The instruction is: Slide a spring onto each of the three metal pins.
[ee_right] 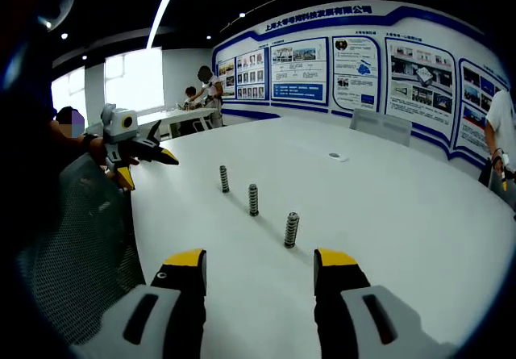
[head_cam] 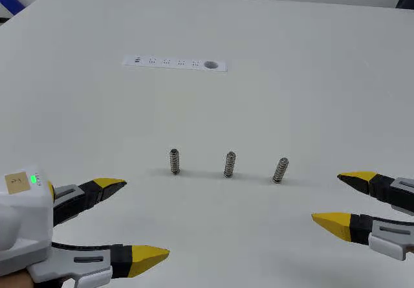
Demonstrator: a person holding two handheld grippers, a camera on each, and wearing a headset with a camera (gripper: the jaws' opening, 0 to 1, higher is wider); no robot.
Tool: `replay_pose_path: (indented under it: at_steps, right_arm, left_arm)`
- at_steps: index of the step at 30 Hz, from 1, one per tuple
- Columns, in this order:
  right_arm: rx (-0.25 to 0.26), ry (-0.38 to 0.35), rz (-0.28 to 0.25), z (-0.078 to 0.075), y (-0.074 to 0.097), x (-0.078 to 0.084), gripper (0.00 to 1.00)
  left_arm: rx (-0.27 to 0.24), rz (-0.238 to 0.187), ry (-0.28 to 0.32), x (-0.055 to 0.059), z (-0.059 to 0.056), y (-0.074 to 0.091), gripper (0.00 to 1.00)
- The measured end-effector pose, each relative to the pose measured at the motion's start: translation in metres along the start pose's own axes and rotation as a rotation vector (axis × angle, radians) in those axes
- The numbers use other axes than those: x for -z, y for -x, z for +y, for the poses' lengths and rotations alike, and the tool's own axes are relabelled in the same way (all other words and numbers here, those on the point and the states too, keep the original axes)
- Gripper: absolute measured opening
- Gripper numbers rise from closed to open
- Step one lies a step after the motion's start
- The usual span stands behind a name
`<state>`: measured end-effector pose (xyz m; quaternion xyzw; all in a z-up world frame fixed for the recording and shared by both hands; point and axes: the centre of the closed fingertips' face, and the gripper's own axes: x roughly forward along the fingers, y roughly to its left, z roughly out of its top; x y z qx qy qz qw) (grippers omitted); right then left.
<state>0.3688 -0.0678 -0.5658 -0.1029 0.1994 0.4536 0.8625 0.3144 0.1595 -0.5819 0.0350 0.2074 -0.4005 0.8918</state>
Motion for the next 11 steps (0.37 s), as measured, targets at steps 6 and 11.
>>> replay_pose_path:
  at_steps: [6, 11]
  right_arm:
    - [0.007, -0.008, 0.000, -0.0005, 0.0017, 0.0013, 0.57]
    - [0.011, -0.013, -0.002, -0.0002, 0.0027, 0.0004, 0.57]
  left_arm:
    - [-0.003, -0.003, 0.002, -0.0005, 0.0007, -0.0003, 0.82]
    - [-0.006, -0.011, 0.006, -0.0014, 0.0019, 0.0004, 0.82]
